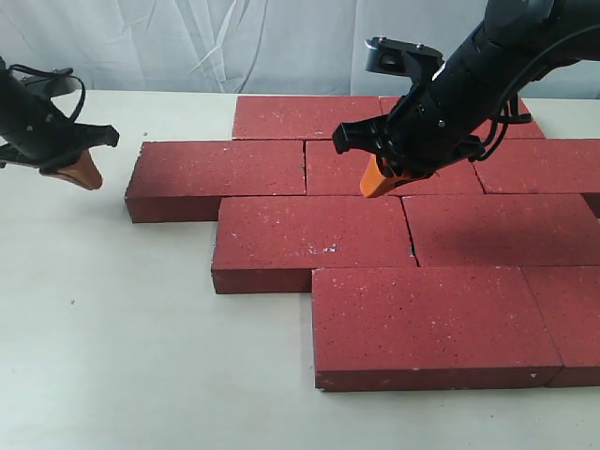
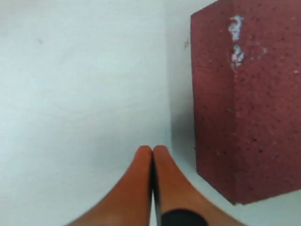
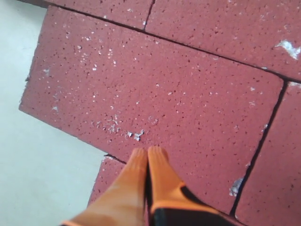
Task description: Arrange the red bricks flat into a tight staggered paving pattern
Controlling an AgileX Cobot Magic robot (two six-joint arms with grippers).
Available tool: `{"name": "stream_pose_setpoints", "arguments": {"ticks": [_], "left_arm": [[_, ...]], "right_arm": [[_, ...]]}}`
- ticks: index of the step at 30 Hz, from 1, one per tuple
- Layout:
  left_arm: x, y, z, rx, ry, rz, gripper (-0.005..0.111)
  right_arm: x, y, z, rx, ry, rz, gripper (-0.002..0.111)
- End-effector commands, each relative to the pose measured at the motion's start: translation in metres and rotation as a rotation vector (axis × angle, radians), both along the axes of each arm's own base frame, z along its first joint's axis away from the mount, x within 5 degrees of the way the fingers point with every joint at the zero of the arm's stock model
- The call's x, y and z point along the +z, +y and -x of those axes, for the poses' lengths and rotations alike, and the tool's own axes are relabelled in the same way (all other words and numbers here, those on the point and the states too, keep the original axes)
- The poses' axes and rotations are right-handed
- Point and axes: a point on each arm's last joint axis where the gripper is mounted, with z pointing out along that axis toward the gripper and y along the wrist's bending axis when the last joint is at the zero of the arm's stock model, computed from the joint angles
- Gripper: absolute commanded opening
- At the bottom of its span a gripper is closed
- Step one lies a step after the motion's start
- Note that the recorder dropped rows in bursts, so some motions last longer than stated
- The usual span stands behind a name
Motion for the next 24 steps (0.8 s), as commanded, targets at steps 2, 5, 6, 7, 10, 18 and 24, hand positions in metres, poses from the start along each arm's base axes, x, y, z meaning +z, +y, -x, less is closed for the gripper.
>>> {"name": "stream_pose_setpoints", "arguments": {"ticks": [2, 5, 6, 7, 10, 18, 24], "left_arm": [[0.028, -0.001, 0.017, 0.01, -0.03, 0.004, 0.0], [0.036, -0.002, 0.03, 0.021, -0.051, -0.004, 0.0], [0.038, -0.002, 0.034, 0.025, -0.057, -0.007, 0.0], [0.04, -0.002, 0.04, 0.032, -0.064, -0.01, 0.0], [0.047, -0.002, 0.054, 0.047, -0.089, -0.017, 0.0], [0.071, -0.004, 0.1, 0.073, -0.167, -0.032, 0.0], [0.099, -0.005, 0.141, 0.048, -0.243, -0.072, 0.0]], "right_arm": [[0.004, 0.0, 0.0, 0.003, -0.015, -0.004, -0.001], [0.004, 0.0, 0.0, 0.003, -0.015, -0.004, -0.001], [0.004, 0.0, 0.0, 0.003, -0.015, -0.004, -0.001], [0.004, 0.0, 0.0, 0.003, -0.015, -0.004, -0.001], [0.004, 0.0, 0.0, 0.003, -0.015, -0.004, -0.001], [0.004, 0.0, 0.001, 0.006, -0.012, -0.002, -0.001], [0.003, -0.002, 0.002, 0.026, -0.004, 0.029, -0.001]]}}
